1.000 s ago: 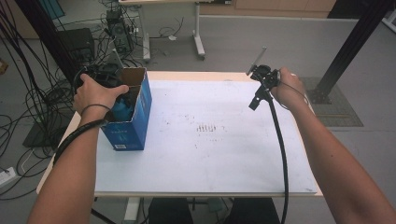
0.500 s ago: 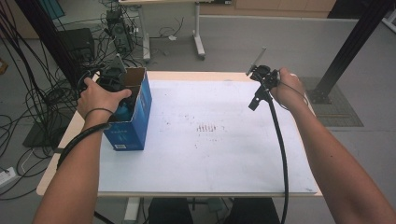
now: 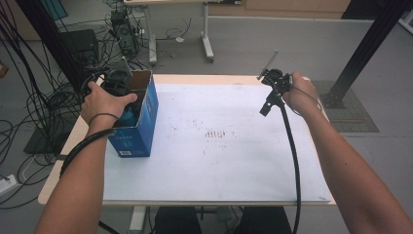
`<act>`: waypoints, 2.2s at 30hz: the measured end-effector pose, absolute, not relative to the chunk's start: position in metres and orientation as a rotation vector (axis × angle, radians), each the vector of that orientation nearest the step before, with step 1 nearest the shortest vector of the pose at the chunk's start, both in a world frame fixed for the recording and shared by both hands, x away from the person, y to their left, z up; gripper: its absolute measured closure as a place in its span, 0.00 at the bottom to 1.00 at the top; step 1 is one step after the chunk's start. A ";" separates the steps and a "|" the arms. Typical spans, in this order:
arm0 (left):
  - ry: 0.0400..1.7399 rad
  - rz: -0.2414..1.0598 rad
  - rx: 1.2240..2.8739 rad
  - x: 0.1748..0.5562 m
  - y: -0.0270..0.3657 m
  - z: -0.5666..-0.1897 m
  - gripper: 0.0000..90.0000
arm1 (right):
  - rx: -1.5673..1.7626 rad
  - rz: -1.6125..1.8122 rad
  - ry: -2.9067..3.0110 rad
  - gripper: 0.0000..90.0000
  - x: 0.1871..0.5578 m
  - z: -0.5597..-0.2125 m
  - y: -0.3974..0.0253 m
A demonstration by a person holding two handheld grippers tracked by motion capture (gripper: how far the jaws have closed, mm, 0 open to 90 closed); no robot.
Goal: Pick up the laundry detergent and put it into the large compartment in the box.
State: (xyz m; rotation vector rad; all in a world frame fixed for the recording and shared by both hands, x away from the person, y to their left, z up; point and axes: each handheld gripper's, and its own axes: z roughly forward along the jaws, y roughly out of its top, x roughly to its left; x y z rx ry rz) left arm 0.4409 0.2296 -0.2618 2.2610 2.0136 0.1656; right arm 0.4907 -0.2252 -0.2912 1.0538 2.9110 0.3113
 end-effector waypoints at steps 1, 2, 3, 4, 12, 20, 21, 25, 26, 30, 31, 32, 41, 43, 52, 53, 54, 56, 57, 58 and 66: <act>2.013 0.161 2.260 0.441 0.230 -0.262 0.42 | 1.055 0.310 2.910 0.06 0.491 -0.291 -0.225; 2.014 0.161 2.256 0.441 0.230 -0.262 0.42 | 1.055 0.309 2.910 0.06 0.491 -0.291 -0.226; 2.015 0.161 2.255 0.440 0.231 -0.262 0.42 | 1.058 0.308 2.909 0.06 0.491 -0.291 -0.226; 2.015 0.161 2.255 0.440 0.231 -0.262 0.42 | 1.058 0.307 2.909 0.06 0.491 -0.291 -0.226; 2.019 0.163 2.246 0.440 0.231 -0.262 0.42 | 1.049 0.305 2.908 0.06 0.490 -0.290 -0.226; 2.023 0.164 2.240 0.440 0.232 -0.262 0.42 | 1.049 0.308 2.905 0.06 0.491 -0.290 -0.227; 2.024 0.164 2.238 0.440 0.232 -0.262 0.42 | 1.048 0.307 2.906 0.06 0.491 -0.290 -0.227; 2.026 0.164 2.232 0.440 0.232 -0.262 0.42 | 1.046 0.302 2.907 0.06 0.491 -0.290 -0.226; 2.028 0.162 2.231 0.440 0.233 -0.262 0.42 | 1.045 0.301 2.906 0.06 0.491 -0.290 -0.227; 2.029 0.157 2.224 0.440 0.235 -0.262 0.42 | 1.045 0.301 2.904 0.06 0.491 -0.289 -0.227; 2.031 0.156 2.223 0.440 0.235 -0.262 0.42 | 1.048 0.298 2.904 0.06 0.491 -0.289 -0.227; 2.030 0.157 2.224 0.440 0.235 -0.262 0.42 | 1.047 0.297 2.904 0.06 0.491 -0.289 -0.227; 2.029 0.162 2.226 0.440 0.234 -0.262 0.42 | 1.053 0.307 2.905 0.06 0.492 -0.290 -0.228; 2.033 0.163 2.221 0.439 0.233 -0.262 0.42 | 1.052 0.308 2.906 0.06 0.491 -0.290 -0.228; 2.035 0.165 2.222 0.440 0.232 -0.262 0.42 | 1.052 0.308 2.903 0.06 0.492 -0.289 -0.229; 2.034 0.166 2.223 0.440 0.232 -0.262 0.42 | 1.051 0.309 2.904 0.06 0.492 -0.290 -0.229; 2.034 0.167 2.223 0.439 0.232 -0.262 0.42 | 1.053 0.307 2.904 0.06 0.492 -0.290 -0.229; 2.035 0.168 2.222 0.439 0.232 -0.262 0.42 | 1.055 0.310 2.903 0.06 0.491 -0.290 -0.229; 2.036 0.168 2.221 0.439 0.232 -0.262 0.42 | 1.057 0.309 2.904 0.06 0.491 -0.290 -0.229; 2.035 0.167 2.223 0.439 0.232 -0.262 0.42 | 1.057 0.311 2.906 0.06 0.492 -0.290 -0.229; 2.039 0.170 2.229 0.439 0.231 -0.262 0.42 | 1.054 0.310 2.906 0.06 0.491 -0.290 -0.227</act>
